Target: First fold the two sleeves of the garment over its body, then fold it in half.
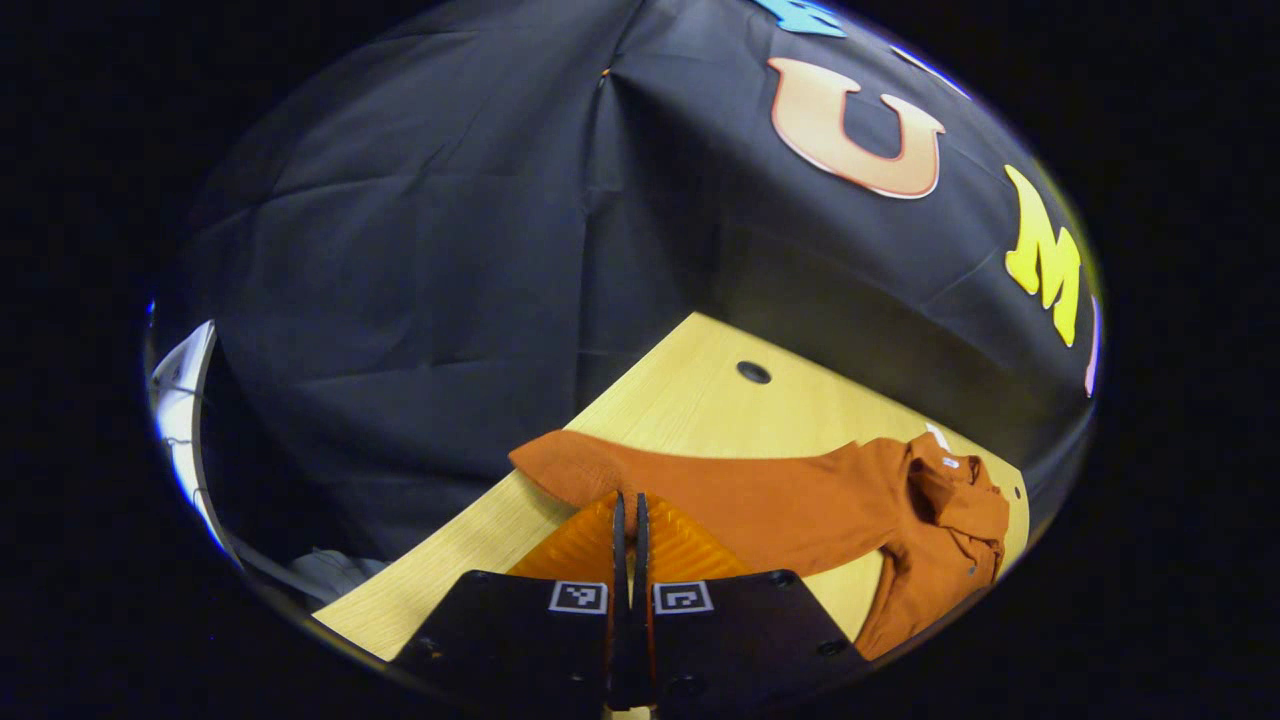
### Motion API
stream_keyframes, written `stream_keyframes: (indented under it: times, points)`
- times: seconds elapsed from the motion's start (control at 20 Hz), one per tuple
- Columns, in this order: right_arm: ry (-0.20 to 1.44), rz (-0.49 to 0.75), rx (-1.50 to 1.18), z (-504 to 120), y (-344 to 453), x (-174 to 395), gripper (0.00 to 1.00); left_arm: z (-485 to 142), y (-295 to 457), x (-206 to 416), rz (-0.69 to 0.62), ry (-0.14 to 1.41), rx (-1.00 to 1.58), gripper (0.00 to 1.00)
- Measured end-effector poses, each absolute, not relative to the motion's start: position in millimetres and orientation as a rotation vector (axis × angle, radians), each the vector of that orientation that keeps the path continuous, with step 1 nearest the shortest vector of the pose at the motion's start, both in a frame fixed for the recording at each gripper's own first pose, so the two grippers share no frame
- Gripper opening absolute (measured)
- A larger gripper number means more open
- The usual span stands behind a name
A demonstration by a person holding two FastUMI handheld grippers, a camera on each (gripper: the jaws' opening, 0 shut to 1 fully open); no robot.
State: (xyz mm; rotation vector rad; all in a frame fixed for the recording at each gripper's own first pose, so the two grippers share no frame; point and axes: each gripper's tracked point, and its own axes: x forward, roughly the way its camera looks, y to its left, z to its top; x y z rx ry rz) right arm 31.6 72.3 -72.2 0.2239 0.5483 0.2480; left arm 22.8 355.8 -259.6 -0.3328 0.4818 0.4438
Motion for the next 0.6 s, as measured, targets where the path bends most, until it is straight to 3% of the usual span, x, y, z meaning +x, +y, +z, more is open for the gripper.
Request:
stream_keyframes:
  times: [0.6]
  points:
    - [0.464, 0.150, 0.305, -67.3, -22.3, 18.8, 0.94, -102.2, 266.3, 143.2, 0.257, 0.313, -0.211, 0.03]
